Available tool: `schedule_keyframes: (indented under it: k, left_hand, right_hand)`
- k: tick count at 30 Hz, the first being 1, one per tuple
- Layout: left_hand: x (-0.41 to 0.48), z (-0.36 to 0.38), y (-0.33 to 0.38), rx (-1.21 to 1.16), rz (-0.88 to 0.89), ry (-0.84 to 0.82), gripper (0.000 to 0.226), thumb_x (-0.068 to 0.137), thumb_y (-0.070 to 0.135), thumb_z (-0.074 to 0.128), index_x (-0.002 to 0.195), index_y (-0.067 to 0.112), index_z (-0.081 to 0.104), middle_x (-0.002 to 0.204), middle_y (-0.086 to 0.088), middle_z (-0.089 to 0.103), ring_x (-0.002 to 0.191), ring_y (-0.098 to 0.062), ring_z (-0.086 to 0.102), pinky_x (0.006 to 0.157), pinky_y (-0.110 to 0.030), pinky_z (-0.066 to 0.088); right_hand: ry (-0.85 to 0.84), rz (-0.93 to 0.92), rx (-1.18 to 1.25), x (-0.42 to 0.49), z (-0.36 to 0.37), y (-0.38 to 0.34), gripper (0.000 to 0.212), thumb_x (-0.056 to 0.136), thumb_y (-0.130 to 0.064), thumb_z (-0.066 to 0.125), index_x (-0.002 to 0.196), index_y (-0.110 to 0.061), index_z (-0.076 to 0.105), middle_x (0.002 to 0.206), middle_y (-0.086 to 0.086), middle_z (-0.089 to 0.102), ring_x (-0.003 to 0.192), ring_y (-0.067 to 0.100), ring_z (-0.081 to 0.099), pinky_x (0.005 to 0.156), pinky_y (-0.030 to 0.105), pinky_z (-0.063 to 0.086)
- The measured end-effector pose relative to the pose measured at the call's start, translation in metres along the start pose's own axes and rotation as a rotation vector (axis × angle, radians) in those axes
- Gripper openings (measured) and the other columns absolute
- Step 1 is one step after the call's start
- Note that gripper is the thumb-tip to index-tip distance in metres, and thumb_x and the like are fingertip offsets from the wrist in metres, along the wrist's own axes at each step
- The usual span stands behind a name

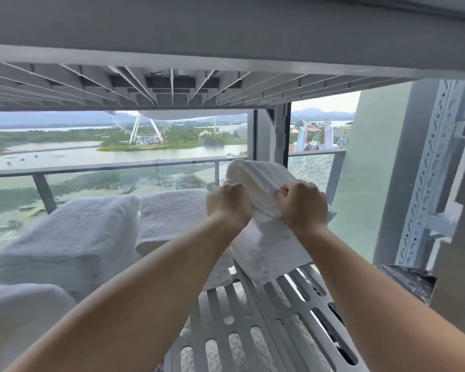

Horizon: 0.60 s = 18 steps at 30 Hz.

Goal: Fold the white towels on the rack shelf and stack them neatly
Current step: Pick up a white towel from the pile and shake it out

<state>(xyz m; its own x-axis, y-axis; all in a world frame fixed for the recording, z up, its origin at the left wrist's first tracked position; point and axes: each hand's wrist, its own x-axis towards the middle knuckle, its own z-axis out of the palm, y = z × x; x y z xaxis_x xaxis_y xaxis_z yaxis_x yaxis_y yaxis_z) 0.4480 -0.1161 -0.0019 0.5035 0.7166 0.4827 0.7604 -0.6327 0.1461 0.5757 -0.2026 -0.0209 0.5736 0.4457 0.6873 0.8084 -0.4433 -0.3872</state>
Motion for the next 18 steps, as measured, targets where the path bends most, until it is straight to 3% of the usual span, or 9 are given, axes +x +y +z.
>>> schedule_keyframes:
  k: [6, 10, 14, 18]
  left_hand:
    - [0.000, -0.002, -0.005, -0.154, 0.007, 0.046, 0.012, 0.095, 0.026, 0.057, 0.095, 0.016, 0.064, 0.092, -0.002, 0.063, 0.077, -0.024, 0.055, 0.063, -0.034, 0.040]
    - [-0.002, -0.013, -0.005, -0.254, 0.032, 0.154, 0.012, 0.098, 0.031, 0.057, 0.092, 0.022, 0.062, 0.076, 0.007, 0.054, 0.074, -0.021, 0.055, 0.057, -0.030, 0.036]
    - [-0.009, -0.029, 0.002, -0.286, 0.021, 0.231, 0.017, 0.100, 0.033, 0.054, 0.099, 0.019, 0.062, 0.089, -0.002, 0.067, 0.080, -0.026, 0.060, 0.063, -0.033, 0.044]
    - [-0.023, -0.044, 0.007, -0.323, 0.004, 0.244, 0.018, 0.100, 0.032, 0.053, 0.103, 0.016, 0.061, 0.092, -0.005, 0.067, 0.081, -0.028, 0.059, 0.065, -0.035, 0.045]
  right_hand:
    - [0.079, -0.013, 0.070, -0.009, -0.009, -0.003, 0.022, 0.096, -0.032, 0.059, 0.089, -0.015, 0.072, 0.087, 0.007, 0.070, 0.089, 0.031, 0.061, 0.078, 0.038, 0.044]
    - [0.163, -0.032, 0.142, -0.013, -0.026, -0.008, 0.022, 0.097, -0.030, 0.059, 0.091, -0.013, 0.072, 0.088, 0.004, 0.069, 0.087, 0.029, 0.063, 0.078, 0.039, 0.049]
    - [0.259, -0.041, 0.204, -0.014, -0.045, -0.013, 0.022, 0.099, -0.028, 0.055, 0.094, -0.012, 0.069, 0.095, 0.005, 0.070, 0.090, 0.029, 0.063, 0.078, 0.038, 0.048]
    - [0.291, -0.065, 0.261, -0.019, -0.062, -0.013, 0.020, 0.099, -0.026, 0.053, 0.096, -0.012, 0.068, 0.099, 0.005, 0.070, 0.091, 0.030, 0.062, 0.076, 0.037, 0.045]
